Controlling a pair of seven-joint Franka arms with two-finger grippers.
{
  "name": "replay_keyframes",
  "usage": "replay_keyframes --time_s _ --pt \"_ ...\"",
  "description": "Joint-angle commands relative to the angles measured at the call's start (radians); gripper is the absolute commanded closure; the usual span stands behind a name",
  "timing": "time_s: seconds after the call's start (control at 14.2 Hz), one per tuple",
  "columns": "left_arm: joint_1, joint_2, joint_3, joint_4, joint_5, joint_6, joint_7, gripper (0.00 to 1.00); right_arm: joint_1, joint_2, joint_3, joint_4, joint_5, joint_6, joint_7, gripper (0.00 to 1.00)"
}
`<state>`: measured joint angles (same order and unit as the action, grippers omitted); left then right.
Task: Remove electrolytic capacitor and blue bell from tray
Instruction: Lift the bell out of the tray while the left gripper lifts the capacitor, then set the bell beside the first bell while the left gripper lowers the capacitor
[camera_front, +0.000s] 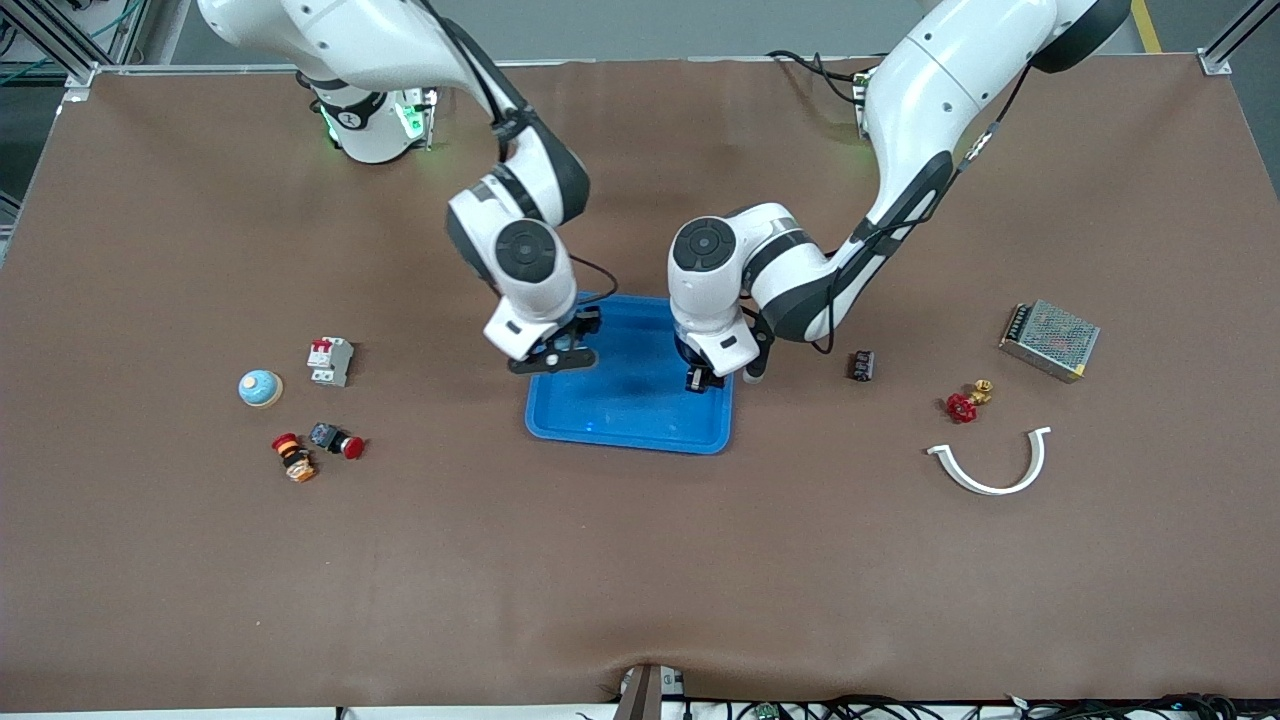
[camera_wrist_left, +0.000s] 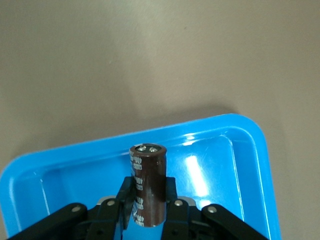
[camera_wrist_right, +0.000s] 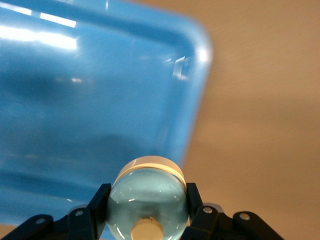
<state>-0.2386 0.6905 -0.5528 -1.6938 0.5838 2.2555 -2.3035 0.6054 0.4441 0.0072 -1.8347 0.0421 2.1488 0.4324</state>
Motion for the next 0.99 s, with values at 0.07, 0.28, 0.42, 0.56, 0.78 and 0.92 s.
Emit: replay_keyframes --time_s 0.07,0.28,0.42,0.56,0.78,0.92 --pt "0.091 -0.043 -0.058 -0.01 -0.064 -0.08 0.295 1.0 -0.163 -0.12 0.014 -0.041 0.01 -0.104 -0.258 0.61" --pt "0.171 -0.049 -0.12 -0.017 -0.064 -0.132 0.455 1.0 -0.271 -0.166 0.013 -0.106 0.007 -0.103 -0.459 0.61" --pt "0.192 -0.049 -0.128 -0.017 -0.065 -0.157 0.544 1.0 -0.326 -0.182 0.011 -0.174 0.004 -0.043 -0.553 0.61" --pt "0.212 -0.049 -0.128 -0.027 -0.065 -0.181 0.643 1.0 -0.357 -0.208 0.011 -0.276 0.002 0.07 -0.627 0.61" --pt "0.261 -0.078 -0.14 -0.084 -0.064 -0.2 0.865 1.0 -0.363 -0.208 0.01 -0.342 -0.011 0.133 -0.635 0.61" --pt "0.301 -0.098 -0.156 -0.125 -0.064 -0.2 1.001 1.0 -0.371 -0.202 0.01 -0.397 -0.054 0.225 -0.635 0.61"
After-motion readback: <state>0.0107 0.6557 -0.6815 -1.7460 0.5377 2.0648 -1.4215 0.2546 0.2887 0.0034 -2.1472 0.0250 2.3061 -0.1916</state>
